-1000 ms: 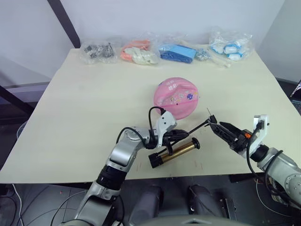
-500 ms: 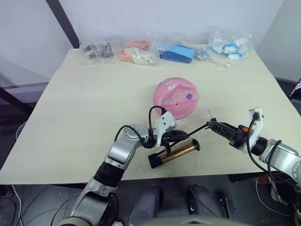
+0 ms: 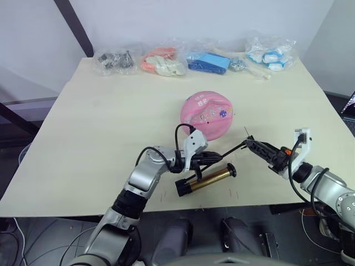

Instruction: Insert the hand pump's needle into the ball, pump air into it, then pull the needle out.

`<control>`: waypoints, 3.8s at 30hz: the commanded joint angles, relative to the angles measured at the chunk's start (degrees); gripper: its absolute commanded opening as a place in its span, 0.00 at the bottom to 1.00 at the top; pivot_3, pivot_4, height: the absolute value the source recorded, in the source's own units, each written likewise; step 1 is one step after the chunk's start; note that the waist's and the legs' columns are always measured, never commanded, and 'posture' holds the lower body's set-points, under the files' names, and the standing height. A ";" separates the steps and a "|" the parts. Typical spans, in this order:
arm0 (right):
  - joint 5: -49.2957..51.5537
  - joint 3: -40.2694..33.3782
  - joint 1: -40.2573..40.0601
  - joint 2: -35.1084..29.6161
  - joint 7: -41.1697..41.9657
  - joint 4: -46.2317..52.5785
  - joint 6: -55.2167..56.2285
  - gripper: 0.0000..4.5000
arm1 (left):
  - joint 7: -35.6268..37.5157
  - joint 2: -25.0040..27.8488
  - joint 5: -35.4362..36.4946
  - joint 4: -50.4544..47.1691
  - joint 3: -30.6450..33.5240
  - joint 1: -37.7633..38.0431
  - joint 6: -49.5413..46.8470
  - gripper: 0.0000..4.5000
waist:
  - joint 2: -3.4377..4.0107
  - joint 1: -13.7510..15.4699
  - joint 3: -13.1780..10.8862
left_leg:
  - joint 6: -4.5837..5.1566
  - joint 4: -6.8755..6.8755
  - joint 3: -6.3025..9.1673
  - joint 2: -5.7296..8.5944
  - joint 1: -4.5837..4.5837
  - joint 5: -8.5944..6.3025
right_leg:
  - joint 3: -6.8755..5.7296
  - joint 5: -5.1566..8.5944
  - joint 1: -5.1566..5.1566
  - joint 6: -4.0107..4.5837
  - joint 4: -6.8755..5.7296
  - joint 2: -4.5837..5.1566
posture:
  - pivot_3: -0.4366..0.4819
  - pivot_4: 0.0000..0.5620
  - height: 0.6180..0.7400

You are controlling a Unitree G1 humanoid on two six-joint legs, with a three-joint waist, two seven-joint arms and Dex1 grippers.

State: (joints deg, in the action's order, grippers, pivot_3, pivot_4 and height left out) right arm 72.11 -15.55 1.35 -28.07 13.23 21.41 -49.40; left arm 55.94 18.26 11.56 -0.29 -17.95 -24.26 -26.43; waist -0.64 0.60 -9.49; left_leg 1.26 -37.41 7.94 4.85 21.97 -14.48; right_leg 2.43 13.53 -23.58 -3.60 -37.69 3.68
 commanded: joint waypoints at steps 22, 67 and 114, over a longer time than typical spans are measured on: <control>-3.31 0.68 0.58 4.64 1.26 2.25 3.32 1.00 | -0.43 0.52 1.61 -1.04 0.55 -0.53 -0.32 0.03 | 0.00 -0.02 0.00 | 0.00 0.00 0.00 0.00 0.00 0.00 | 0.01 0.00 -0.01 0.00 0.00 0.00 | 0.48 0.27 1.00; -5.65 1.34 1.53 6.86 1.15 2.46 3.59 0.08 | -0.19 1.15 1.91 -1.72 0.00 0.09 -0.68 0.00 | 0.01 -0.02 0.00 | 0.00 0.03 0.00 0.00 0.01 0.00 | 0.00 0.00 -0.02 0.00 0.04 0.00 | 0.48 0.27 1.00; -42.20 5.47 -6.18 -6.18 33.15 8.29 41.15 0.08 | 9.49 14.53 13.28 4.64 15.44 -15.51 1.21 0.99 | -0.04 -0.54 -0.06 | -0.02 0.07 0.05 -0.03 0.00 0.01 | -0.08 0.13 -0.02 -0.22 0.09 -0.07 | 0.48 0.27 1.00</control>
State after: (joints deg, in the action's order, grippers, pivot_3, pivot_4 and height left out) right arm 30.23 -9.93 -5.77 -34.25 45.68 28.09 -10.59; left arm 65.15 32.35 23.98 3.44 -4.07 -37.86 -25.31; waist -0.68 0.05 -9.55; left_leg 1.23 -37.34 7.99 4.82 21.97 -14.47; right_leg 2.36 13.64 -23.60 -3.78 -37.62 3.63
